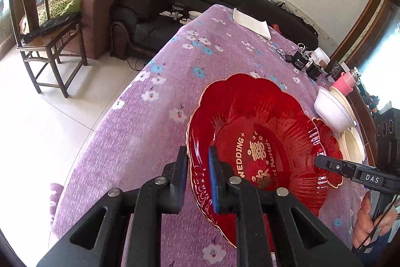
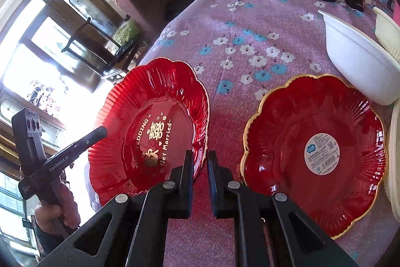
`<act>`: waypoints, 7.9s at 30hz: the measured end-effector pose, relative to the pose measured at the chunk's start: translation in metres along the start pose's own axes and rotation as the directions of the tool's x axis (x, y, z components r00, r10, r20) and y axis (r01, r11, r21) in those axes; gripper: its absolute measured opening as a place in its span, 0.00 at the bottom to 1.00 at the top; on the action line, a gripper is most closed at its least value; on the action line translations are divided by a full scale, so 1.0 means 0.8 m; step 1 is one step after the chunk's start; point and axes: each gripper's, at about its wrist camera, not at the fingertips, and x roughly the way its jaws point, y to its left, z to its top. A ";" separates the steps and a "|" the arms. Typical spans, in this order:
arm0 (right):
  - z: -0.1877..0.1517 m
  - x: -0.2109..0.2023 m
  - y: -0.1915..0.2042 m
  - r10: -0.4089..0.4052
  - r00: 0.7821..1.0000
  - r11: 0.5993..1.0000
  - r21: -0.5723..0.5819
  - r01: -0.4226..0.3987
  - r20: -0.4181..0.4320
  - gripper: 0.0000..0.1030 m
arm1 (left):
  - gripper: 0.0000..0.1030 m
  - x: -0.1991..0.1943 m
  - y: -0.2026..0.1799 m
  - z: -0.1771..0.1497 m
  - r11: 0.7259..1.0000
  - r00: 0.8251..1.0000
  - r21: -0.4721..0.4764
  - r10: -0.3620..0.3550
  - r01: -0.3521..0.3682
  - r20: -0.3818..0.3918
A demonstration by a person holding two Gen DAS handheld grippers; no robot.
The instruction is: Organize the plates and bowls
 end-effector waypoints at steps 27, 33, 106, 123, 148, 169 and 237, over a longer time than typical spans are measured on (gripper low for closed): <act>-0.023 0.009 0.024 -0.081 0.996 0.992 -0.094 0.083 0.029 0.15 | 0.46 -0.013 0.006 -0.028 0.997 0.995 0.000 0.081 -0.081 0.058; -0.029 -0.008 0.026 -0.122 0.989 0.982 -0.132 0.132 0.083 0.18 | 0.51 -0.027 0.009 -0.028 0.995 0.991 -0.010 0.102 -0.101 0.084; -0.085 -0.108 -0.164 -0.201 0.954 0.956 0.259 0.141 0.223 0.15 | 0.09 0.131 -0.278 0.026 0.931 0.973 0.342 -0.047 0.125 -0.228; -0.089 -0.130 -0.128 -0.191 0.946 0.971 0.192 0.143 0.263 0.15 | 0.09 0.078 -0.247 0.014 0.946 0.979 0.284 -0.112 0.157 -0.167; -0.052 -0.121 -0.018 -0.121 0.948 0.992 0.004 0.126 0.295 0.15 | 0.17 -0.013 -0.137 0.022 0.984 0.994 0.141 -0.112 0.111 -0.005; -0.025 0.004 0.063 -0.138 0.980 0.972 -0.169 0.161 0.142 0.16 | 0.17 -0.011 -0.007 -0.002 0.998 1.000 -0.061 -0.028 0.028 0.006; -0.032 -0.041 0.027 -0.093 0.982 0.987 -0.118 0.114 0.167 0.63 | 0.74 -0.020 -0.078 0.000 0.996 1.000 0.085 0.027 -0.026 -0.011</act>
